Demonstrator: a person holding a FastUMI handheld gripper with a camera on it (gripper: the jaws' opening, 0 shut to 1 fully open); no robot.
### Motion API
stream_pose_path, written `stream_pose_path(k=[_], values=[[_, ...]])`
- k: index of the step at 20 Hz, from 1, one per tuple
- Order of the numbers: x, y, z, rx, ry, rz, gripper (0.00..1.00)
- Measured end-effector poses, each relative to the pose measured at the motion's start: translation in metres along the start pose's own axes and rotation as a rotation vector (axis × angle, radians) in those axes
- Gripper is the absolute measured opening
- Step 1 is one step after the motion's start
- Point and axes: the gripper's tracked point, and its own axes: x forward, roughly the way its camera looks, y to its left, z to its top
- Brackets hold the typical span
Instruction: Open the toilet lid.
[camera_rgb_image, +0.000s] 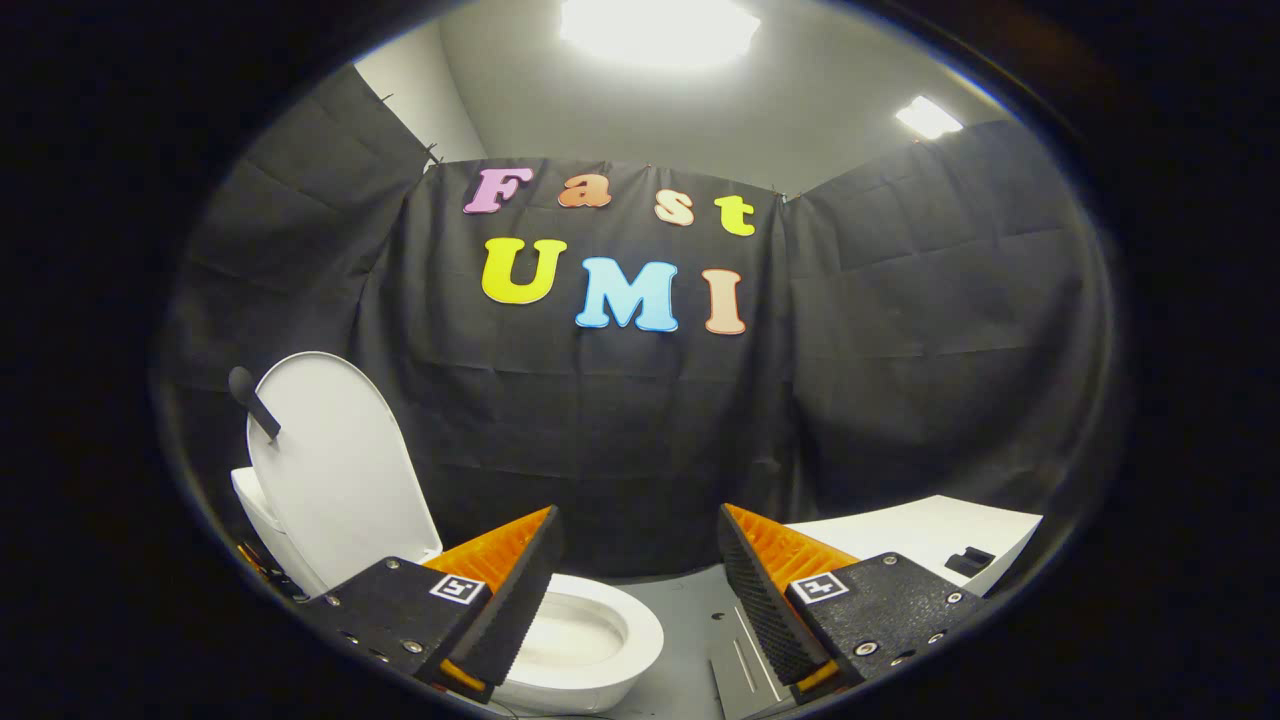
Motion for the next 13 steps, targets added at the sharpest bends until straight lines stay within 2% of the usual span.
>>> stream_pose_path(k=[2,5,13], values=[[-0.002,0.002,0.003,-0.031,-0.021,0.012,0.95],[-0.001,0.005,-0.002,0.028,-0.039,0.012,0.95],[0.001,-0.014,-0.027,0.051,0.014,-0.065,0.95]])
